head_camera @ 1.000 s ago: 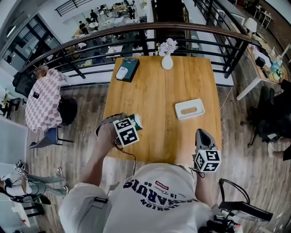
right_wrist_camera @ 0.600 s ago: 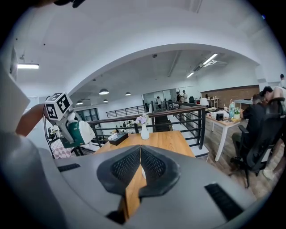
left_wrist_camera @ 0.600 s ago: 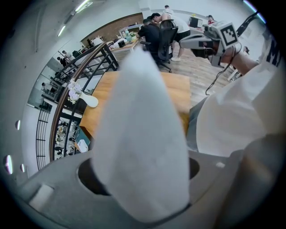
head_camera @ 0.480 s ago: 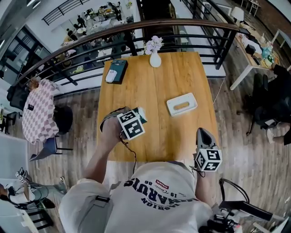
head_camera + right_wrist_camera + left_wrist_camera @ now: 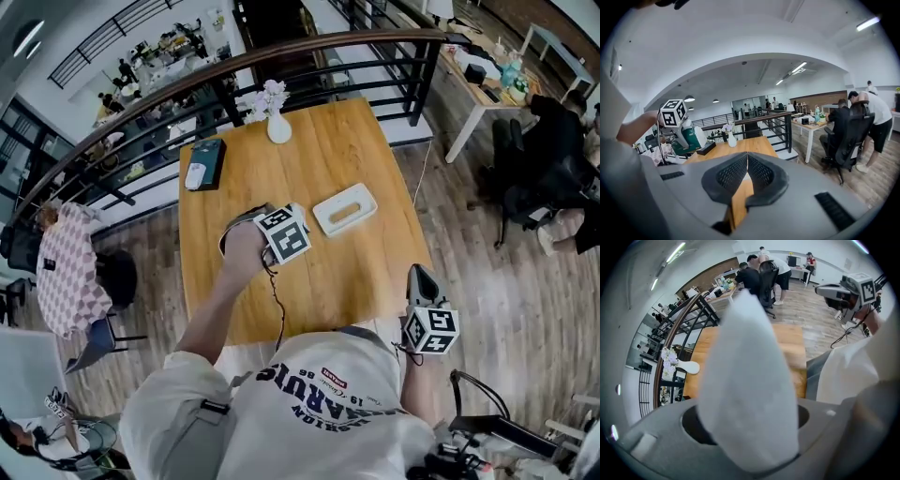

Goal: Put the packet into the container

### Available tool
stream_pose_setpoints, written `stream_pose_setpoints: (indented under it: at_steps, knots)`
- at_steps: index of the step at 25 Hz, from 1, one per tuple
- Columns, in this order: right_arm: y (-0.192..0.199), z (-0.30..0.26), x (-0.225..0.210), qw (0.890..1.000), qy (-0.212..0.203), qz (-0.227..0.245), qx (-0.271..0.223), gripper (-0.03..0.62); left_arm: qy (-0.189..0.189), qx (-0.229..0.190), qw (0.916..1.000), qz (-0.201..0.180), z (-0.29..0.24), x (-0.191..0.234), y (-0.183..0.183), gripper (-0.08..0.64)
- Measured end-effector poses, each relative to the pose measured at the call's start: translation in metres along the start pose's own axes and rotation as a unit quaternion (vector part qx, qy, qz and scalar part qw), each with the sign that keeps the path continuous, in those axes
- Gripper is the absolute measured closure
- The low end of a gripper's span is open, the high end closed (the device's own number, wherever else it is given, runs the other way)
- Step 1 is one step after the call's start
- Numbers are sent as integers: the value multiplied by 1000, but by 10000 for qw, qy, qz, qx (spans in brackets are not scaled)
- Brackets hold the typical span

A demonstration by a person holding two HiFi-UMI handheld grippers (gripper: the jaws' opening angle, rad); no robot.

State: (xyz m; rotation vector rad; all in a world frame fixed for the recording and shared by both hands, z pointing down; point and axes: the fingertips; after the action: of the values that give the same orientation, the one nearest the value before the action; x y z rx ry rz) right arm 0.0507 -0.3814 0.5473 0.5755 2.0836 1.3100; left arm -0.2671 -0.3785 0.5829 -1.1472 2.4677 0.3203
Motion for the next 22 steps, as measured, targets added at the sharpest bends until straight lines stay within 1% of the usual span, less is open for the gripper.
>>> stream_pose_setpoints:
  at_steps: [8,14,17,20,22]
  knots:
    - [15,58,-34,9961,807,-339,-147,583,89,-95,9992,-377,-30,15,-77,256]
    - [35,105,-52,9863,1477,-685,-270,583,119,-136,9979,-628,-54,29,-147,256]
    - [44,124,-68,9820,1693,-778,-296,583,168,-93,9978,-631,-75,35,-182,256]
    - [52,137,-82,9785,1849,-864,-297,583,373,-100,9977,-563,-94,36,-218,256]
    - [57,142,-87,9763,1932,-925,-307,583,392,-94,9977,-550,-103,42,-239,256]
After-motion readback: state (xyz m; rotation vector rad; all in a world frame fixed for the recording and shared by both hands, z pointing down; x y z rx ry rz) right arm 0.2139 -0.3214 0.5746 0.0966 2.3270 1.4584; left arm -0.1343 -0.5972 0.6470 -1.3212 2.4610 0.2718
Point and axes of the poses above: the fingertips, and each gripper's own axes: z backward along the fingers, x to its left, y out of its underside, and after that the axes turned 12 degrees about -y, right-handed
